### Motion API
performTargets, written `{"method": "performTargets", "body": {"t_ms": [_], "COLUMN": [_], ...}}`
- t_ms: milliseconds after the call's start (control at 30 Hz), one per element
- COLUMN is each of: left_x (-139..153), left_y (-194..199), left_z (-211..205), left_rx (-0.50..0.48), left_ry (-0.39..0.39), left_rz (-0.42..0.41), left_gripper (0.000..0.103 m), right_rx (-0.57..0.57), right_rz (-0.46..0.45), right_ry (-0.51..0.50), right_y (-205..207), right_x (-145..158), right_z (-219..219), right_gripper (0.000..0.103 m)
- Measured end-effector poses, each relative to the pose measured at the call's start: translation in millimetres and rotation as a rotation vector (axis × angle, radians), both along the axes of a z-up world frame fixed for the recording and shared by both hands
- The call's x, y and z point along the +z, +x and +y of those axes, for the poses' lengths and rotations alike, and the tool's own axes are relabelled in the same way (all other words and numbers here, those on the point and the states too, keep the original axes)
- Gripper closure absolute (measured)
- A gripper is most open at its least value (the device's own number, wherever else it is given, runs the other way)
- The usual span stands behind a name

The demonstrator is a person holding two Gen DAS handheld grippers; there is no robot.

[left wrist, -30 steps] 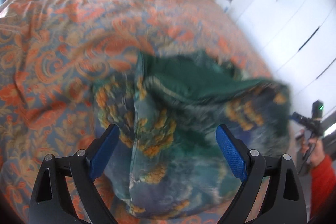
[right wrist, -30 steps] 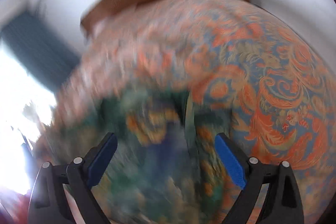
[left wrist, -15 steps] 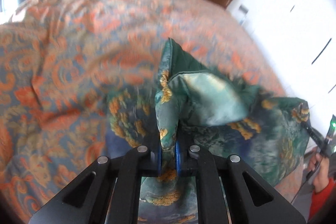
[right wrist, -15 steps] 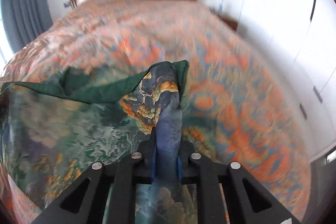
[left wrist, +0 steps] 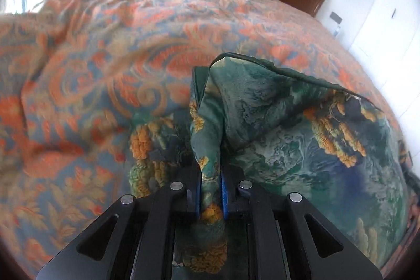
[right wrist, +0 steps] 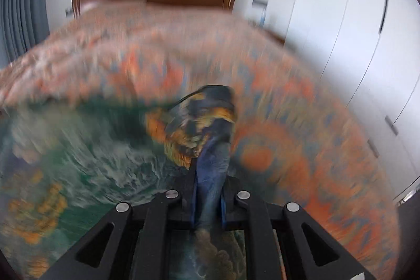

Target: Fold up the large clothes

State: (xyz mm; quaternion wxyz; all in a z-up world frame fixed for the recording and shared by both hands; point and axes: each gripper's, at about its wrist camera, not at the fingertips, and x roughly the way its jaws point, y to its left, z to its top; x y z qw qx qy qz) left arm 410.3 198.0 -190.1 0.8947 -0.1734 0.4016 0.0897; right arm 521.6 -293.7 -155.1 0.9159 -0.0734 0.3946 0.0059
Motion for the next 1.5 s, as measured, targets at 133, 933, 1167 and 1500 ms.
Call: {"method": "performTargets", "body": {"t_ms": [133,933,1167,1500], "left_x": [-2,84,39,35], "left_y": [4,-50,-11,101], "left_z": [4,-122,-207,-191], "left_rx": [-0.018,-0.434,-0.626,-0.389], "left_ry": [-0.011,0.132,0.245,0.178], "left_rz": [0.010,-0.031,0.121,0.159], "left_gripper": [0.085,0.010,0.009,0.001], "right_rx": [0.017,0.015,0.081,0.063], "right_rz": [0.015,-0.137,-0.140,-0.131], "right_ry": [0.003,0.392,0.429,0.441], "right_y": [1,-147,-219,-277], "right_x": [-24,54,41,21], "right_z": [1,-49,-30,-33], "right_gripper": [0.090,0.033,0.033,0.033]}}
